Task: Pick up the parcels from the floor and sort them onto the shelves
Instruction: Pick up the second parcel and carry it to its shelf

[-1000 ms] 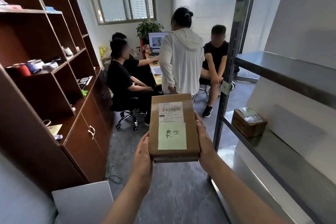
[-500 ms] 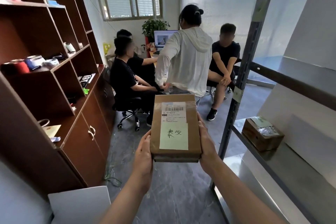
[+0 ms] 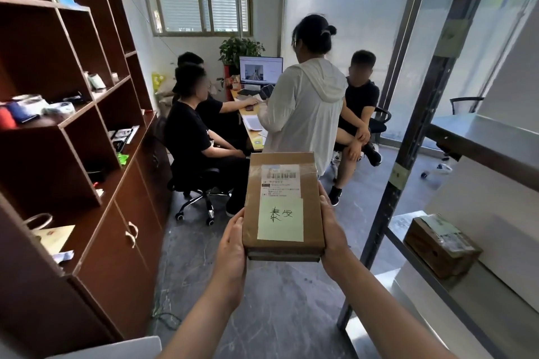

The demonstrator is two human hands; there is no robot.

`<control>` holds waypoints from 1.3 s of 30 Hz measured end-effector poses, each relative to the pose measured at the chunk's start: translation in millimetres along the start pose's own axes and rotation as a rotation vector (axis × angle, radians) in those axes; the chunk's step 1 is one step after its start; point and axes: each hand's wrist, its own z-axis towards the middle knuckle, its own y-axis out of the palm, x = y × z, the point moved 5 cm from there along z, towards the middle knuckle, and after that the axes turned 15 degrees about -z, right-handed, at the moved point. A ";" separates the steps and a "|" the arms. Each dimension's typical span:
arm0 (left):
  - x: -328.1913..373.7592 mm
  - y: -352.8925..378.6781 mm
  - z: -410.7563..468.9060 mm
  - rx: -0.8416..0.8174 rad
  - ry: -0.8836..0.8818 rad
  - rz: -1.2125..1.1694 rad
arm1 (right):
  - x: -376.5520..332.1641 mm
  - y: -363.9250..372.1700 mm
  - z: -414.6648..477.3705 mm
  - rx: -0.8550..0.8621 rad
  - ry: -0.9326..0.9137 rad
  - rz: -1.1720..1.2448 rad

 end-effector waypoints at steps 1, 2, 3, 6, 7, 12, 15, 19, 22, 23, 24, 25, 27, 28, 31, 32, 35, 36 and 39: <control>2.8 -3.4 6.1 -0.003 -0.002 -0.002 | 0.4 4.7 5.6 0.002 -0.006 -0.001; 5.3 -6.5 11.9 -0.005 -0.003 -0.004 | 1.0 9.0 11.3 0.009 -0.008 -0.002; 7.4 -10.0 17.7 -0.006 -0.002 -0.006 | 1.9 13.1 16.4 0.019 -0.008 -0.004; 12.9 -22.2 34.2 -0.010 -0.010 -0.024 | 5.3 28.0 29.3 0.018 -0.015 0.003; 13.8 -26.3 38.7 -0.014 -0.014 -0.029 | 8.0 31.6 32.4 0.018 -0.011 0.007; 10.1 -37.2 56.7 -0.054 -0.044 -0.036 | 18.0 36.6 37.7 0.086 0.030 0.003; 1.8 -37.8 61.9 -0.063 -0.084 -0.057 | 21.8 34.6 37.2 0.096 0.035 0.003; -3.9 -38.3 69.3 -0.063 -0.092 -0.071 | 22.4 33.7 45.2 0.061 0.033 -0.008; -5.8 -38.3 78.0 -0.051 -0.099 -0.065 | 27.6 32.6 54.4 0.070 0.045 -0.017; -6.3 -37.8 80.4 -0.043 -0.103 -0.065 | 29.0 31.8 57.5 0.072 0.049 -0.018; -7.1 -36.6 83.0 -0.037 -0.104 -0.063 | 29.6 30.8 60.8 0.073 0.050 -0.013; -7.7 -35.5 86.0 -0.035 -0.102 -0.060 | 30.6 29.7 64.8 0.065 0.049 -0.008; -9.7 -32.9 92.9 -0.035 -0.092 -0.054 | 31.8 27.5 73.9 0.047 0.045 0.006; -10.5 -31.2 96.5 -0.036 -0.090 -0.049 | 32.2 25.7 78.8 0.048 0.047 0.013; -9.5 -23.2 110.5 -0.028 -0.083 -0.033 | 30.6 21.5 98.1 0.041 0.049 0.020; -8.3 -20.0 116.3 -0.022 -0.079 -0.028 | 29.9 19.6 105.3 0.043 0.043 0.028; -6.1 -10.5 136.7 0.007 -0.053 -0.005 | 27.0 11.5 127.4 0.090 0.036 0.038; -6.0 -7.4 143.7 0.020 -0.045 0.002 | 25.6 7.8 133.5 0.111 0.048 0.046; -8.4 4.2 162.2 0.026 -0.039 0.014 | 24.1 -3.6 151.2 0.112 0.062 0.048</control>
